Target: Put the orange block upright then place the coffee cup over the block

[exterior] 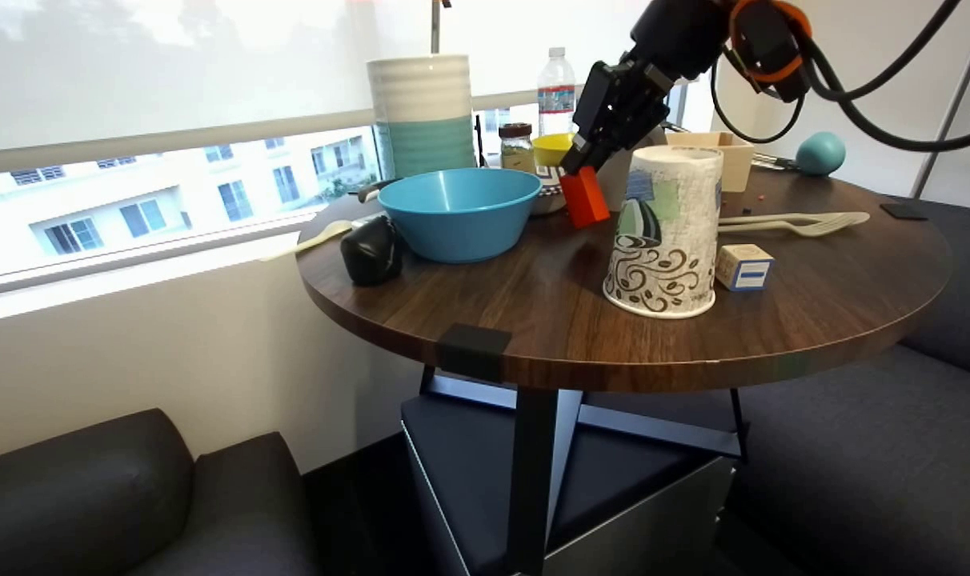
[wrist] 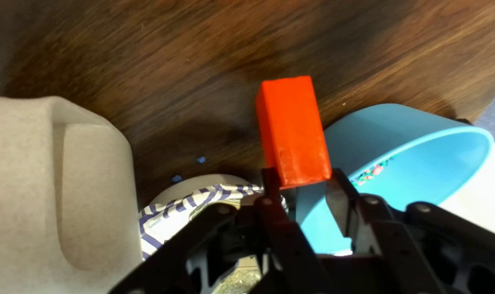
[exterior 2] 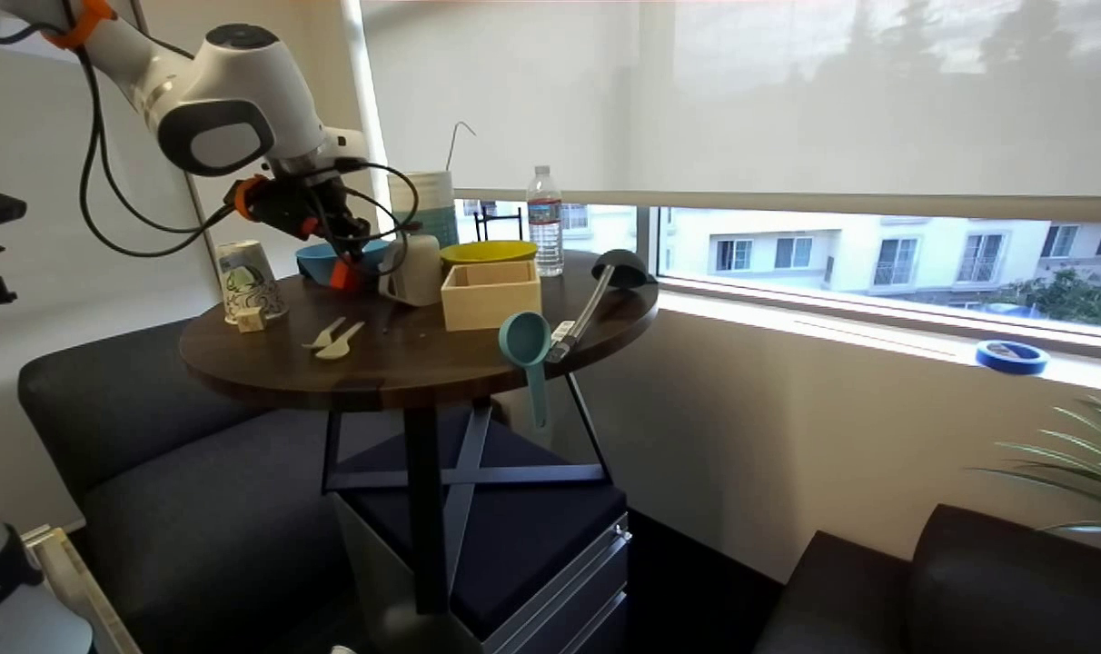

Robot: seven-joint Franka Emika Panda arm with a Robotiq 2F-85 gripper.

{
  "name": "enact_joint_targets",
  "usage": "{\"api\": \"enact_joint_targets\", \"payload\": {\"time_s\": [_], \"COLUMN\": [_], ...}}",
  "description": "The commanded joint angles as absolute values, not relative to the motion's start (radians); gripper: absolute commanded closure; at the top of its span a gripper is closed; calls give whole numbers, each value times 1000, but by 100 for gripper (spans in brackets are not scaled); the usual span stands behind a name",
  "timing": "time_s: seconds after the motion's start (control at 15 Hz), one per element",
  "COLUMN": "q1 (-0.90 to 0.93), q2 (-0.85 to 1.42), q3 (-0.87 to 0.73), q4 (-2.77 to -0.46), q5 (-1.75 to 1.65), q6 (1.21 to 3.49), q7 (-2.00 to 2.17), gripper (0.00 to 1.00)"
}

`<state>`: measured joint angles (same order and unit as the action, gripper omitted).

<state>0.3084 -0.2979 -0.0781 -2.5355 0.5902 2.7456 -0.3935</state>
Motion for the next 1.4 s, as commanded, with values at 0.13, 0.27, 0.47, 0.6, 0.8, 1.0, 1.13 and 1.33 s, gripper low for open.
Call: {"api": "enact_joint_targets", "payload": {"time_s": [0.13, 0.27, 0.47, 0.6, 0.8, 1.0, 1.13, 1.33], "q1": [405, 421, 420, 426, 444, 480, 499, 525], "q2": [-367, -381, -395, -405, -424, -439, -445, -460], "q3": [-156, -178, -195, -206, -225, -254, -270, -294], "q4": [-2600, -2619, -2649, -2665, -2688, -2709, -2721, -2735], "q5": [768, 805, 809, 823, 847, 894, 918, 945], "q6": [2804, 2805, 2809, 2821, 2855, 2885, 2901, 2911], "q7": [-654, -714, -763, -805, -870, -950, -991, -1037], "gripper": [91, 91, 91, 91, 91, 91, 91, 91]}}
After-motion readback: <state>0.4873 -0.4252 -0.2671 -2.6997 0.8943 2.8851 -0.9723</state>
